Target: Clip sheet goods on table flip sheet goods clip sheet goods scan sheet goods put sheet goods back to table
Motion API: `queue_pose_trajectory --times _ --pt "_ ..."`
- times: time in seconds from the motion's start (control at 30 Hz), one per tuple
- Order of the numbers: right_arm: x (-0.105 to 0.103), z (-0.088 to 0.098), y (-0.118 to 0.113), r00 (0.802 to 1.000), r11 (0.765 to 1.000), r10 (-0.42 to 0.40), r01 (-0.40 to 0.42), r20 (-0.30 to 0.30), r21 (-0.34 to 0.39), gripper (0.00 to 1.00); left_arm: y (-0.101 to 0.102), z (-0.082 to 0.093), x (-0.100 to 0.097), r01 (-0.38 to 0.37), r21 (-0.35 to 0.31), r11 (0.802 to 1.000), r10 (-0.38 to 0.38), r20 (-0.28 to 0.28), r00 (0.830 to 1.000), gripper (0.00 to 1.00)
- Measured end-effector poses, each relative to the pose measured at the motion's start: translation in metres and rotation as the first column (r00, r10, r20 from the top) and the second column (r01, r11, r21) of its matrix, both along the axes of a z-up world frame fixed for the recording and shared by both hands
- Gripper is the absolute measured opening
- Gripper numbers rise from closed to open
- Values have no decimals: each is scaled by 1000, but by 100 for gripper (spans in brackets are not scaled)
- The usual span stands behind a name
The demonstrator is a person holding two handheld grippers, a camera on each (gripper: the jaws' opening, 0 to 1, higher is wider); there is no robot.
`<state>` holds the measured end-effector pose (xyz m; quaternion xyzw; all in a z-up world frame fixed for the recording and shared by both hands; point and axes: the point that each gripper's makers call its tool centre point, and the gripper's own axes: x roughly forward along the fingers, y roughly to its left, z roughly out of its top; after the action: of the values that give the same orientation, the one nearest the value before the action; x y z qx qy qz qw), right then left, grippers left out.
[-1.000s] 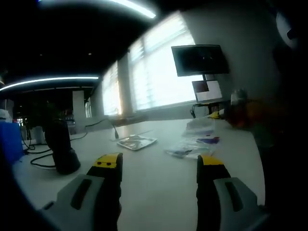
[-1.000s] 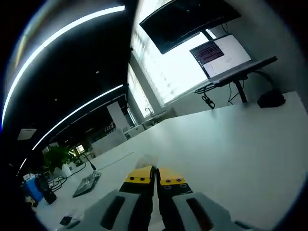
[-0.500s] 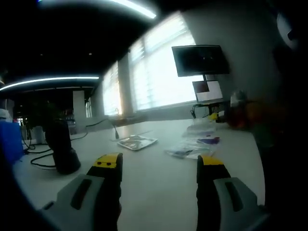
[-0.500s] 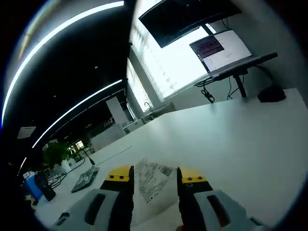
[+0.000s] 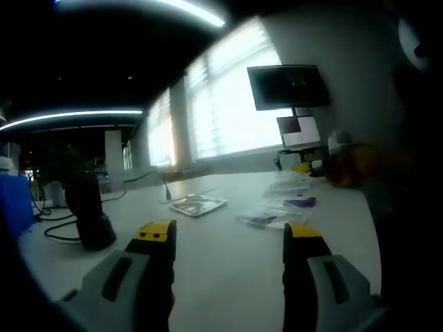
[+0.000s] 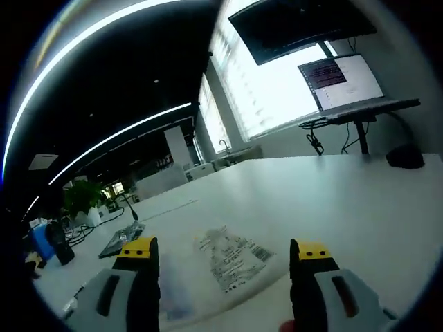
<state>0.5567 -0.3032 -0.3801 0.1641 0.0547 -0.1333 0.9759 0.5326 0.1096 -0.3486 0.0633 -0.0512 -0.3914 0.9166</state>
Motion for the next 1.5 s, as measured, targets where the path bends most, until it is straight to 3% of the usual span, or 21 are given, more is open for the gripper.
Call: queue_pose_trajectory --times 0.2,0.33,0.43,0.6,0.7,0.77,0.83,0.9,0.97,1.03,1.1,1.2,1.27,1.37,1.5 --pt "8 18 14 994 994 96 -94 42 -51 72 0 0 0 0 -1 1000 0 1 1000 55" --pt "11 20 20 990 989 133 -131 38 -68 74 0 0 0 0 -1 1000 0 1 1000 55" --pt "16 23 31 977 972 211 -207 27 -108 73 0 0 0 1 -1 1000 -1 0 1000 55" --pt "24 25 48 934 910 351 -356 -59 -215 69 -1 -1 0 5 2 1000 -5 0 1000 55" --pt "28 26 50 916 886 391 -401 -88 -234 70 -1 0 0 3 1 1000 -3 2 1000 55" --pt "30 26 47 910 864 396 -415 -125 -286 71 -1 0 0 2 0 1000 -2 3 1000 55" --pt "32 23 48 894 832 414 -447 -170 -329 70 -1 0 0 2 -1 1000 -2 3 1000 55" --pt "34 21 53 877 818 447 -481 -179 -314 68 -1 0 0 4 -1 1000 -4 3 1000 55" --pt "35 13 57 846 779 481 -533 -233 -329 67 -1 1 0 4 -1 1000 -4 3 1000 55" --pt "38 7 59 830 757 493 -557 -262 -342 68 -1 0 0 5 1 1000 -5 4 1000 55" --pt "41 4 57 820 753 507 -572 -267 -325 69 -1 0 -1 5 3 1000 -5 5 1000 55" --pt "45 -6 56 788 729 541 -614 -294 -302 67 -1 0 -1 5 2 1000 -5 5 1000 55" --pt "47 -13 54 774 725 559 -631 -299 -276 66 -1 0 -1 4 2 1000 -4 5 1000 55" --pt "48 -24 44 772 741 558 -629 -304 -237 67 -1 0 -1 4 5 1000 -4 5 1000 55" --pt "45 -36 39 768 737 540 -629 -345 -246 67 -2 -1 -1 8 11 1000 -8 4 1000 55"
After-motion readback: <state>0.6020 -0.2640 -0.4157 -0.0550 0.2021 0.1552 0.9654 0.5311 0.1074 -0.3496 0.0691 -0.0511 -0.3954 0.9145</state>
